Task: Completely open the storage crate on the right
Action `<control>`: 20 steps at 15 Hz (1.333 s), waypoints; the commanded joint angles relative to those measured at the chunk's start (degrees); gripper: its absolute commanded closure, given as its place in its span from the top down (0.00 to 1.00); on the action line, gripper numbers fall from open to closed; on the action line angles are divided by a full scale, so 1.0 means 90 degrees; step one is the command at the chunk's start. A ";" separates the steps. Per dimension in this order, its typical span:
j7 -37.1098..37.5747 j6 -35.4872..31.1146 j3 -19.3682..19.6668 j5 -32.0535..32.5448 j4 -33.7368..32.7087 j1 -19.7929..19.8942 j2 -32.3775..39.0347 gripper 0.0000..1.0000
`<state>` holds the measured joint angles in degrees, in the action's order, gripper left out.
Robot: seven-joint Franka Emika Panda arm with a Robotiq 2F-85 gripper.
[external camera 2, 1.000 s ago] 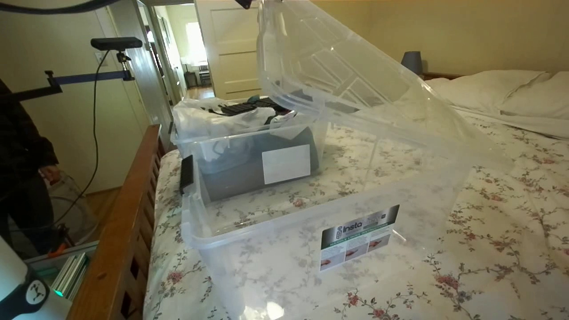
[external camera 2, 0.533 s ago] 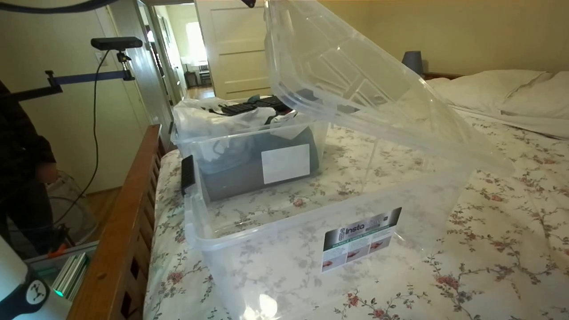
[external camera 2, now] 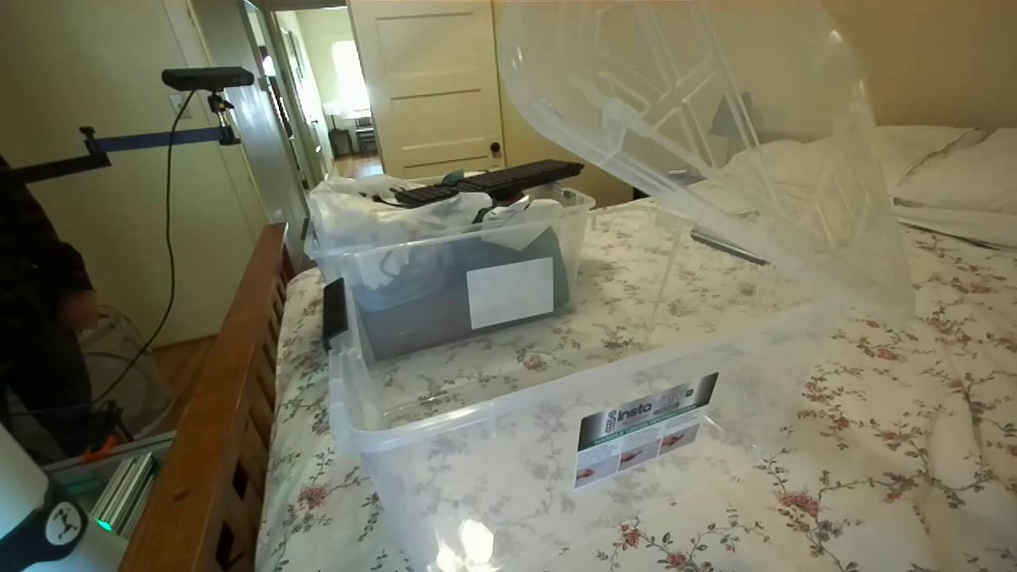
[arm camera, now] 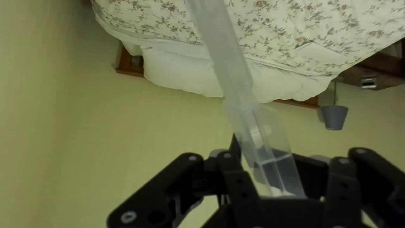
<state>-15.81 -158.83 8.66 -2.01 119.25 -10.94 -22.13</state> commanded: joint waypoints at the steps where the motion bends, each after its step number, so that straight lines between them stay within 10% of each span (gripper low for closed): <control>1: 0.0886 0.0454 -0.0150 -0.0068 -0.1028 0.0700 0.0876 0.03; 8: 0.0739 0.0482 -0.0241 -0.0151 -0.0653 0.1011 0.0951 0.03; 20: 0.0828 0.1645 -0.1183 0.3367 -0.0113 0.1571 0.0966 0.03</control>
<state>-7.80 -148.20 0.37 22.54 116.88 2.64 -12.46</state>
